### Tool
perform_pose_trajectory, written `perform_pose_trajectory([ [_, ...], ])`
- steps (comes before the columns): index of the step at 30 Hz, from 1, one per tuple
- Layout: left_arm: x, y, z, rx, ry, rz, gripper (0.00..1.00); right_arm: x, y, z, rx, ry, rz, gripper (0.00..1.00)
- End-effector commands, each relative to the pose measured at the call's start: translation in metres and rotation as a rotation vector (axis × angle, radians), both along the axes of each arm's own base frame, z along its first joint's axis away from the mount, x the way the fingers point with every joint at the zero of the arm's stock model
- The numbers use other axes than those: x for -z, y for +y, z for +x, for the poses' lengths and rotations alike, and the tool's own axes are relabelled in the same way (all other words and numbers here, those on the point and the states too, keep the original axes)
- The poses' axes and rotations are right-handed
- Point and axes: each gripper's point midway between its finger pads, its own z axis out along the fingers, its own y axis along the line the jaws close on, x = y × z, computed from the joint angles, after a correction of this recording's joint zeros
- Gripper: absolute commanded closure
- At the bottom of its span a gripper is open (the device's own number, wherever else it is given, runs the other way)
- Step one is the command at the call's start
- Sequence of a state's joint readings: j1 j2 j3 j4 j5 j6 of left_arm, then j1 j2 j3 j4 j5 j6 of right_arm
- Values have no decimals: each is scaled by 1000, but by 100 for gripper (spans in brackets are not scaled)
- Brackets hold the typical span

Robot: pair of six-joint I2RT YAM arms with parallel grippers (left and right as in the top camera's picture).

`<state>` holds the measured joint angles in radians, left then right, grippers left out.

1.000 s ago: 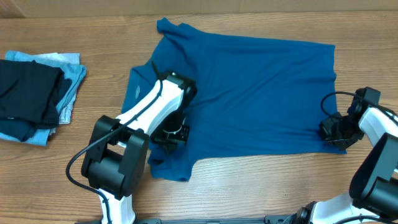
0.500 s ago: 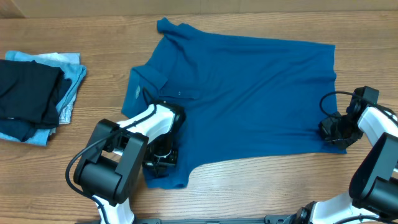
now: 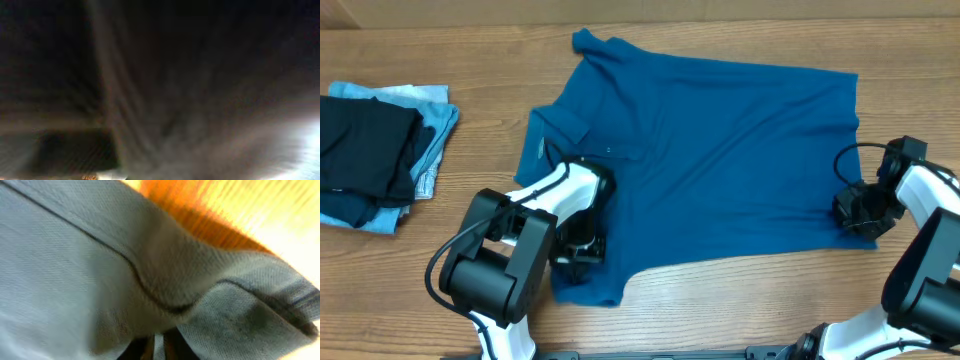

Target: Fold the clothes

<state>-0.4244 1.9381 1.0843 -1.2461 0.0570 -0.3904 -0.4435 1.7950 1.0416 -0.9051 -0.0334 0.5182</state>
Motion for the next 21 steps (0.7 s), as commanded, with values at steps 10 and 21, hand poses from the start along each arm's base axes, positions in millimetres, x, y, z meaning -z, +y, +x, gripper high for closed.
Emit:
perform_pose_trajectory([
  [10, -130, -79, 184, 11, -624, -296, 16, -72, -10, 79, -15, -226, 37, 0],
  [21, -152, -98, 252, 7, -913, -382, 0, -80, -13, 107, -29, -355, 37, 0],
])
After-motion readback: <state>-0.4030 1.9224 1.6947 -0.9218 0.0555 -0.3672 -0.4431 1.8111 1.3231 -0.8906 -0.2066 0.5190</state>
